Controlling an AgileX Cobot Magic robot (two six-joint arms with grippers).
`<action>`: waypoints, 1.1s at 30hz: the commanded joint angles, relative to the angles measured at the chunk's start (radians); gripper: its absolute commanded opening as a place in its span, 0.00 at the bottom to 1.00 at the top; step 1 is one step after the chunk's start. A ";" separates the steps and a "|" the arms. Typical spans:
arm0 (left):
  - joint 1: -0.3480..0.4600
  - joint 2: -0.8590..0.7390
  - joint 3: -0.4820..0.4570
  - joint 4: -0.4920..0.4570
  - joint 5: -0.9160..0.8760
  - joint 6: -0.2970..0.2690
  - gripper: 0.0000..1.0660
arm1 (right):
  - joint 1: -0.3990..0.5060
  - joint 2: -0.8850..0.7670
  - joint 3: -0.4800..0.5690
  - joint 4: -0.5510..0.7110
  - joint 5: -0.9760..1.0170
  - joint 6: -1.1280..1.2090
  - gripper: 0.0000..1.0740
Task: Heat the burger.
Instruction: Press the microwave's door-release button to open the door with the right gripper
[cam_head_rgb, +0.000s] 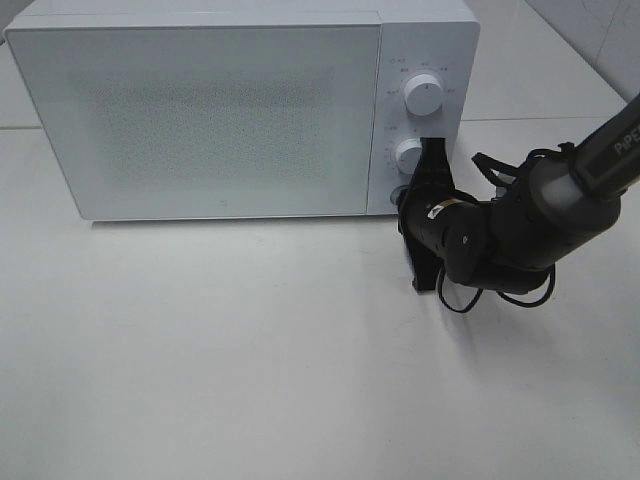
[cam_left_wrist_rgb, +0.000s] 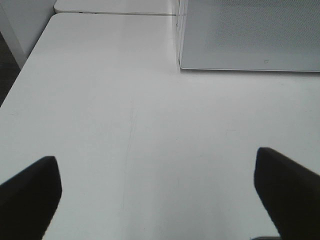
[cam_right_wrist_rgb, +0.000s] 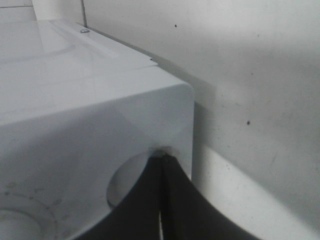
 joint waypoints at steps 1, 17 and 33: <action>0.000 -0.008 0.001 0.003 -0.004 -0.001 0.94 | -0.009 -0.005 -0.029 -0.005 -0.071 -0.016 0.00; 0.000 -0.008 0.001 0.003 -0.004 -0.001 0.94 | -0.009 -0.003 -0.104 0.030 -0.226 -0.100 0.00; 0.000 -0.008 0.001 0.003 -0.004 -0.001 0.94 | -0.004 0.014 -0.136 0.043 -0.245 -0.099 0.00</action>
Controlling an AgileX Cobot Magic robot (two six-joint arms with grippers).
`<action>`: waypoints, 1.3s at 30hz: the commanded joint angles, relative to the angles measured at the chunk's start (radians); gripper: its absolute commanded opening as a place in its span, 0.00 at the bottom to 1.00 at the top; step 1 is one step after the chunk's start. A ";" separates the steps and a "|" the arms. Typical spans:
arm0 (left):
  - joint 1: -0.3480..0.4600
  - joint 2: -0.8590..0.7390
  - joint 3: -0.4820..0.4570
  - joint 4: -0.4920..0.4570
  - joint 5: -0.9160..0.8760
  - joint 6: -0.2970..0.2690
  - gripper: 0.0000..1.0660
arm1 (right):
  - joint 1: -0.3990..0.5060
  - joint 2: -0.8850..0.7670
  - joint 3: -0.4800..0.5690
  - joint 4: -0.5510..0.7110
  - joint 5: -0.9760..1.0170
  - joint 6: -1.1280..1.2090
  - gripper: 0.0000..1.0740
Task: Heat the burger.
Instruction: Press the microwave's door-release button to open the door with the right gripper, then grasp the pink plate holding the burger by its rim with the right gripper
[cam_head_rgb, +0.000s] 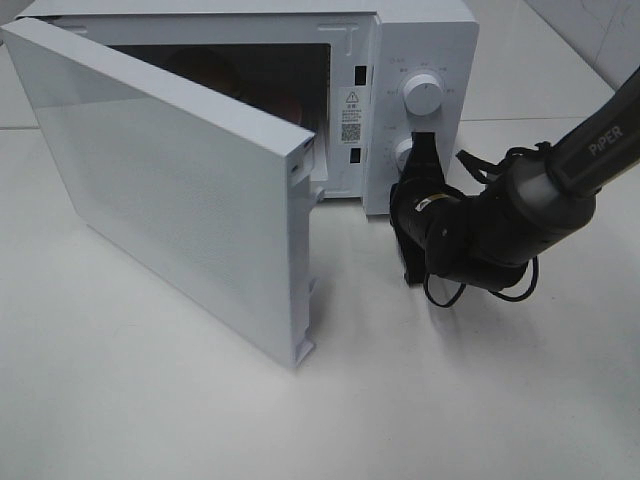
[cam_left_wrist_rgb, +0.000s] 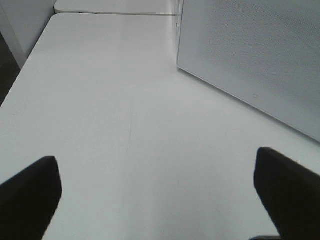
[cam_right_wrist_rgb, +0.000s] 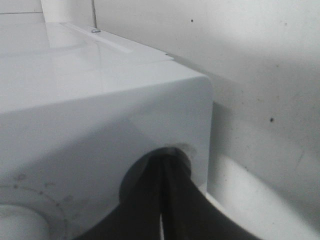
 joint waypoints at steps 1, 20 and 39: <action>0.000 -0.008 0.001 0.003 -0.004 -0.001 0.94 | -0.012 -0.011 -0.073 -0.056 -0.204 -0.017 0.00; 0.000 -0.008 0.001 0.003 -0.004 -0.001 0.94 | 0.030 -0.104 0.051 -0.011 0.017 -0.015 0.00; 0.000 -0.008 0.001 0.003 -0.004 -0.001 0.94 | 0.030 -0.327 0.205 -0.056 0.298 -0.259 0.01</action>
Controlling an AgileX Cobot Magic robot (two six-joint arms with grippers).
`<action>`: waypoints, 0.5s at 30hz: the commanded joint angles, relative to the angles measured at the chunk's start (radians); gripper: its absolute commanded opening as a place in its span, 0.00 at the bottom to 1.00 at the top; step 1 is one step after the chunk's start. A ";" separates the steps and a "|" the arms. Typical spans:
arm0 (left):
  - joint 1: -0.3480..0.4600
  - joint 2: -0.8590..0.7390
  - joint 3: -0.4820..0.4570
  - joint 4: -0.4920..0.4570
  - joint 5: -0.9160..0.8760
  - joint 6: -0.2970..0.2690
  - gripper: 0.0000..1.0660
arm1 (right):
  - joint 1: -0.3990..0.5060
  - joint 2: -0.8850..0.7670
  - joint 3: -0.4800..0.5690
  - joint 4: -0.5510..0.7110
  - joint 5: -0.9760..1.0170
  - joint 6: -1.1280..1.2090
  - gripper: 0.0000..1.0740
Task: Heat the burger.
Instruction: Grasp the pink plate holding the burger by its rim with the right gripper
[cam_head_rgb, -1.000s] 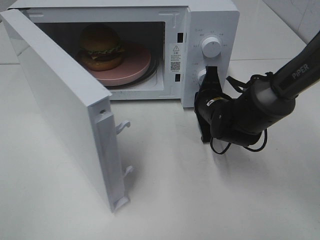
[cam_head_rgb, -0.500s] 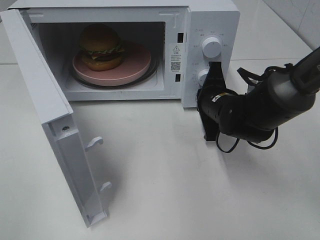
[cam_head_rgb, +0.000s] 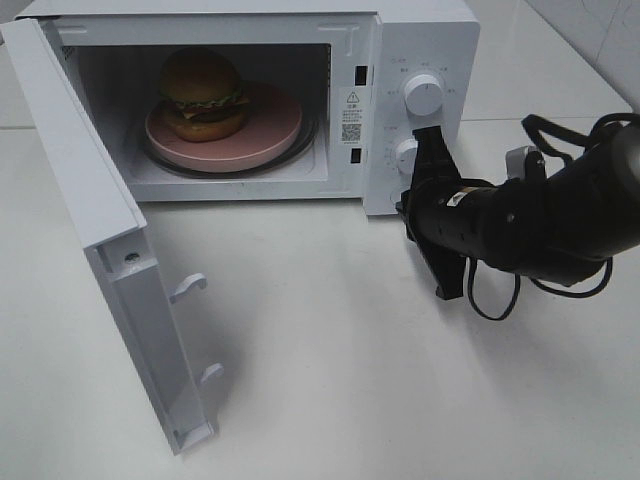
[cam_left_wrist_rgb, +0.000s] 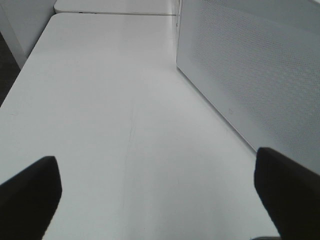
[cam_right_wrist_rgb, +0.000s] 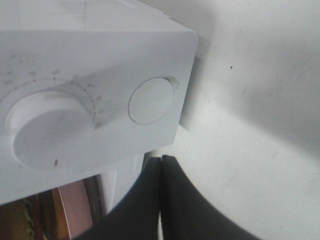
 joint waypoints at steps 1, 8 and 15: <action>0.000 -0.008 0.001 0.003 -0.004 -0.001 0.94 | 0.003 -0.046 0.006 -0.009 0.064 -0.094 0.01; 0.000 -0.008 0.001 0.003 -0.004 -0.001 0.94 | 0.002 -0.150 0.006 -0.006 0.254 -0.415 0.03; 0.000 -0.008 0.001 0.003 -0.004 -0.001 0.94 | 0.000 -0.206 -0.009 -0.007 0.432 -0.682 0.03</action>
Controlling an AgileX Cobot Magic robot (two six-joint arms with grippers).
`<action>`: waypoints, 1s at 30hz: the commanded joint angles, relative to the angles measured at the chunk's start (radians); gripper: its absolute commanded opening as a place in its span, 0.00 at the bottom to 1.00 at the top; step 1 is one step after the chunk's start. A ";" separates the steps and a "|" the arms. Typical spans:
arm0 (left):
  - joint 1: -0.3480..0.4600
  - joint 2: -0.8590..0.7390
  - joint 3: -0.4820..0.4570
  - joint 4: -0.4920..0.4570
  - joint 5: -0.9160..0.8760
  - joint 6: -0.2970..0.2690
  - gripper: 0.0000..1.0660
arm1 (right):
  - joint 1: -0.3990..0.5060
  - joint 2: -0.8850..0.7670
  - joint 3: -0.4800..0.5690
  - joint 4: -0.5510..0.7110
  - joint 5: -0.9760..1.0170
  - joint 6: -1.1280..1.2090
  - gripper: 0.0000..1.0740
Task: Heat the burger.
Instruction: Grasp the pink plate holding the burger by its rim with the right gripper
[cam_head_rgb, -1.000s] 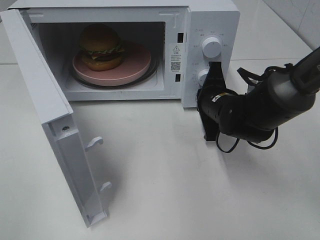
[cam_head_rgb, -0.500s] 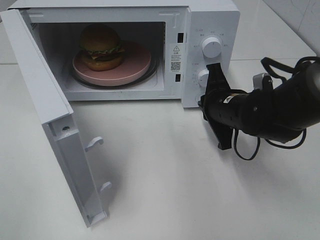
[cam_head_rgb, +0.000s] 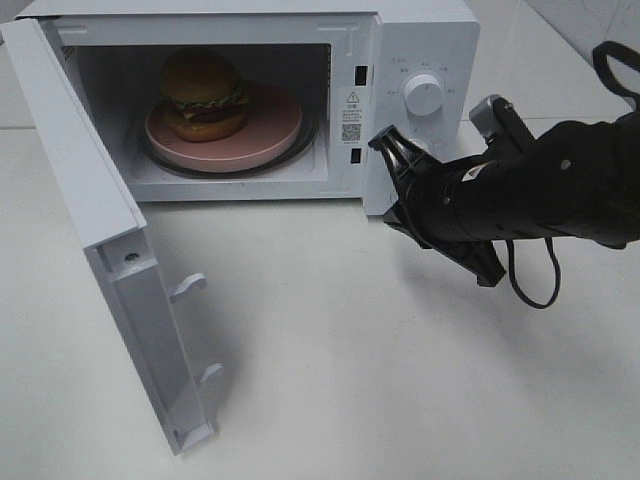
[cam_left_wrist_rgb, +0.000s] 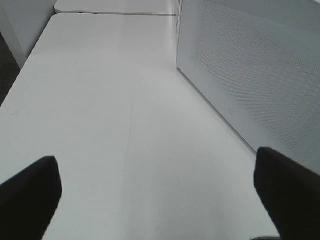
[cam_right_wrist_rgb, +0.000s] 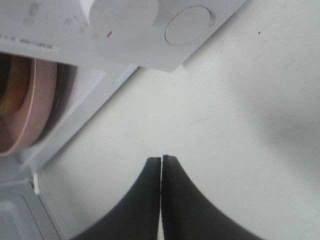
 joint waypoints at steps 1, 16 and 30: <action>0.000 -0.008 0.001 0.003 -0.004 -0.001 0.94 | 0.000 -0.034 -0.019 -0.007 0.114 -0.174 0.03; 0.000 -0.008 0.001 0.003 -0.004 -0.001 0.94 | 0.000 -0.051 -0.215 -0.226 0.646 -0.512 0.03; 0.000 -0.008 0.001 0.003 -0.004 -0.001 0.94 | 0.001 -0.051 -0.411 -0.446 1.079 -1.101 0.05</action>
